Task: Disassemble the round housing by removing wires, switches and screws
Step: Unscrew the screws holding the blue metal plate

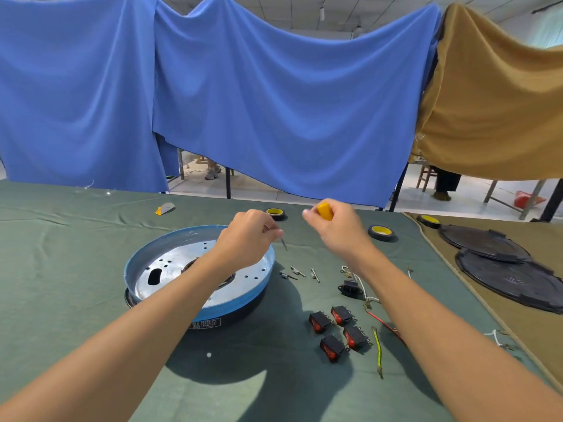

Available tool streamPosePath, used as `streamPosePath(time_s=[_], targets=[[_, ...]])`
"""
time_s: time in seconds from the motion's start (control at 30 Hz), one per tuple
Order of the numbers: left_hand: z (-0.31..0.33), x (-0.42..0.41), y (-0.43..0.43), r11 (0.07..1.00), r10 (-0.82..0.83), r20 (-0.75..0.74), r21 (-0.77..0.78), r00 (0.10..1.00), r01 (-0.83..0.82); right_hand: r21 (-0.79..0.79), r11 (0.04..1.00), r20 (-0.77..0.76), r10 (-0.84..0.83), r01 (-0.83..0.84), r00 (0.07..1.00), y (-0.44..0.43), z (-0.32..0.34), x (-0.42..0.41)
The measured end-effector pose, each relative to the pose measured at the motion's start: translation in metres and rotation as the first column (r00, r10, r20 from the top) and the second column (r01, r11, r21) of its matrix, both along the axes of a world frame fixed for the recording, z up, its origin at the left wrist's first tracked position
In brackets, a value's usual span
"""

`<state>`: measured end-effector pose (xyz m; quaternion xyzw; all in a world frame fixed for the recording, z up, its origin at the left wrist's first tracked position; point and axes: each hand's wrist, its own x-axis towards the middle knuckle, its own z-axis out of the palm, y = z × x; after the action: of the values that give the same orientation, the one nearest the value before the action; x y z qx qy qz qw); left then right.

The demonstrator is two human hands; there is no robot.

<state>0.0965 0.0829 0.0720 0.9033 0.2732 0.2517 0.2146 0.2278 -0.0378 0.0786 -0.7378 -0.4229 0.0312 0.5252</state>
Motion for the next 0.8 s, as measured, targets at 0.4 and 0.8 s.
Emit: streamPosePath(time_s=[0.4, 0.8], targets=[[-0.013, 0.004, -0.013, 0.994, -0.032, 0.045, -0.107, 0.998, 0.037, -0.211, 0.961, 0.0, 0.186, -0.182, 0.983, -0.006, -0.013, -0.019], [-0.025, -0.004, 0.001, 0.992, 0.03, 0.043, -0.124, 0.999, -0.024, -0.31, 0.951, -0.04, 0.01, -0.022, 0.999, 0.005, -0.025, -0.006]])
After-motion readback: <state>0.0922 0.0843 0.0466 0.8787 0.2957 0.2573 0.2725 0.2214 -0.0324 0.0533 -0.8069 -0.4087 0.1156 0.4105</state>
